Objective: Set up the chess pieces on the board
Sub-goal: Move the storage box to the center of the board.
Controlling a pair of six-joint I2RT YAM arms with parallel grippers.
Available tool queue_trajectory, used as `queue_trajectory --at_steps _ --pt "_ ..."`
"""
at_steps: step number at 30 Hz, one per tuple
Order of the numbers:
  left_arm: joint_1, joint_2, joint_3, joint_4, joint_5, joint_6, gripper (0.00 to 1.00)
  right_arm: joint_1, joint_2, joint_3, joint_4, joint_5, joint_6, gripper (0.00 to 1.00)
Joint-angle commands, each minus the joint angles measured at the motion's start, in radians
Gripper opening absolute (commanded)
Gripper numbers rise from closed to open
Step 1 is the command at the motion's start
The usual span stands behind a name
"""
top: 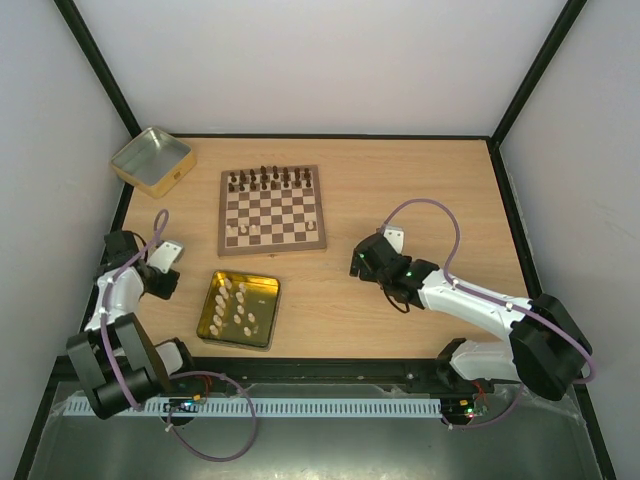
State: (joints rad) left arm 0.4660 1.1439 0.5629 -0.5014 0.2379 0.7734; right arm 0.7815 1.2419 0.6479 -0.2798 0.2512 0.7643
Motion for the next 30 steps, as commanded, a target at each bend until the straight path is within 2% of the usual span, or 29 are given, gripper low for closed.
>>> queue_trajectory --at_steps 1,8,16,21,26,30 --pt "-0.005 0.066 0.078 -0.228 0.1 0.167 0.02 0.009 -0.009 0.025 -0.041 -0.013 0.008 0.98" --pt "-0.109 0.157 0.08 -0.281 0.096 0.195 0.03 0.009 -0.039 0.046 -0.061 -0.031 -0.001 0.98" --pt "-0.316 0.187 0.066 -0.292 0.114 0.137 0.02 0.009 -0.116 0.133 -0.146 -0.06 -0.043 0.98" --pt "-0.441 0.196 0.122 -0.378 0.169 0.115 0.02 0.009 -0.136 0.17 -0.213 -0.035 -0.04 0.98" --pt "-0.584 0.192 0.143 -0.414 0.165 0.07 0.02 0.009 -0.138 0.173 -0.259 -0.035 -0.022 0.98" --pt "-0.658 0.2 0.146 -0.415 0.139 0.038 0.02 0.013 -0.082 0.121 -0.231 -0.191 0.005 1.0"
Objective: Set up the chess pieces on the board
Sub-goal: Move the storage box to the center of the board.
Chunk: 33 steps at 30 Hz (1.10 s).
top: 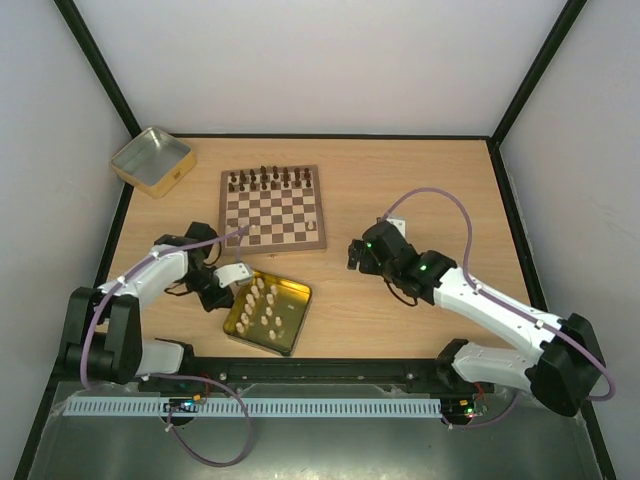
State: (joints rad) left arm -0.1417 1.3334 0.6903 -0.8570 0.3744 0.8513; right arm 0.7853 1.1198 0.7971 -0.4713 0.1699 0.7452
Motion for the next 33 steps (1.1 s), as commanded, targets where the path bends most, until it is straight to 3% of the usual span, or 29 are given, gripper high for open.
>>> queue_trajectory --at_steps 1,5,11,14,19,33 --pt "-0.061 0.011 0.02 -0.063 0.002 -0.043 0.02 0.014 0.04 -0.047 -0.026 -0.132 0.035 0.98" --pt "-0.099 0.008 0.026 -0.067 -0.008 -0.058 0.02 0.025 -0.024 -0.109 0.018 -0.228 0.042 0.79" --pt "-0.177 0.036 0.04 -0.058 -0.024 -0.083 0.02 0.068 -0.012 -0.092 -0.059 -0.267 -0.004 0.3" --pt "-0.229 0.066 0.053 -0.037 -0.04 -0.108 0.02 0.134 0.051 -0.084 -0.06 -0.275 -0.005 0.15" --pt "-0.307 0.124 0.118 -0.029 -0.021 -0.149 0.02 0.215 0.12 -0.137 0.029 -0.327 0.04 0.02" --pt "-0.529 0.299 0.283 0.036 0.028 -0.258 0.02 0.221 0.087 -0.231 0.114 -0.275 0.116 0.02"
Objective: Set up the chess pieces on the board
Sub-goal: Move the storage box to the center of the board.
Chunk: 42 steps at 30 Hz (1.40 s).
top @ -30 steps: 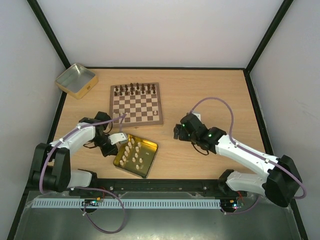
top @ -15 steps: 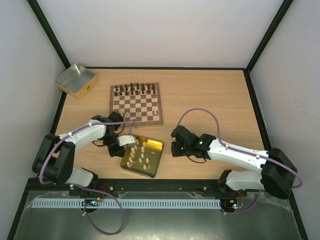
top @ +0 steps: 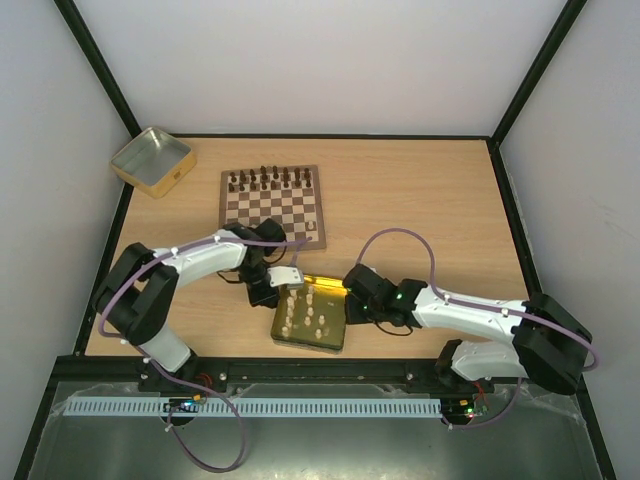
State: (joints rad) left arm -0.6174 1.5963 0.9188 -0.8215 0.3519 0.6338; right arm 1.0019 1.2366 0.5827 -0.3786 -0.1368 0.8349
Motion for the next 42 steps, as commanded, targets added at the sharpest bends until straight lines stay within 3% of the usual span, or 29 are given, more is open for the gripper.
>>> queue_trajectory --at_steps 1,12,27,42 --pt "-0.067 0.052 0.071 0.0 0.052 -0.045 0.02 0.005 -0.035 -0.018 0.015 0.041 0.03 0.02" --pt "-0.179 0.233 0.27 -0.018 0.069 -0.071 0.02 -0.047 -0.095 -0.033 -0.033 0.118 0.063 0.02" --pt "-0.251 0.522 0.648 -0.097 0.097 -0.066 0.02 -0.325 -0.06 -0.038 -0.011 0.108 0.019 0.02" --pt "-0.254 0.796 1.19 -0.262 0.174 -0.095 0.02 -0.519 0.045 0.097 0.001 0.078 -0.055 0.02"
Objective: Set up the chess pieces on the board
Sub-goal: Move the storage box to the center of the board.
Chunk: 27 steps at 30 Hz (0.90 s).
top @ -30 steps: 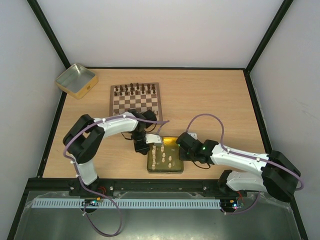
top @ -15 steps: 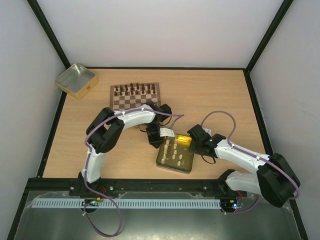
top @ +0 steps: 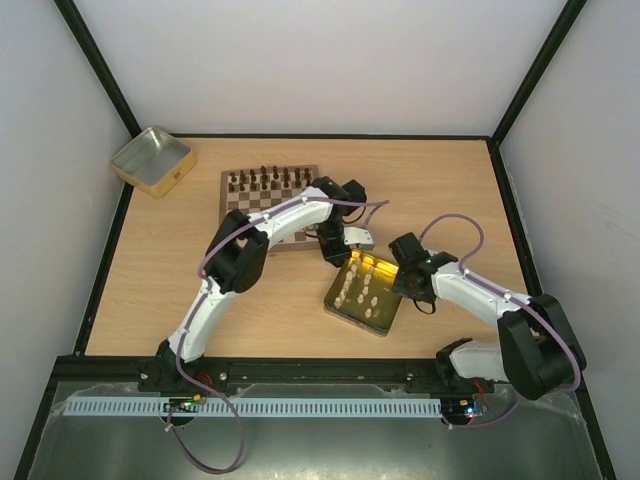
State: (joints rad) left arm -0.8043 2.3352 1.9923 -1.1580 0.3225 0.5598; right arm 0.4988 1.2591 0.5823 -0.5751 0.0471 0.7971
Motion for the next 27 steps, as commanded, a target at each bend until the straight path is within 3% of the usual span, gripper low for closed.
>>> queue_trajectory --at_steps 1,11,27 --pt "-0.07 0.07 0.137 0.07 0.203 -0.023 0.02 -0.031 0.031 0.107 0.199 -0.111 -0.023 0.02" --pt "-0.074 0.148 0.233 0.076 0.2 -0.038 0.02 -0.165 0.17 0.258 0.237 -0.162 -0.062 0.02" --pt "-0.056 0.161 0.219 0.15 0.137 -0.075 0.02 -0.179 0.284 0.405 0.205 -0.074 -0.075 0.02"
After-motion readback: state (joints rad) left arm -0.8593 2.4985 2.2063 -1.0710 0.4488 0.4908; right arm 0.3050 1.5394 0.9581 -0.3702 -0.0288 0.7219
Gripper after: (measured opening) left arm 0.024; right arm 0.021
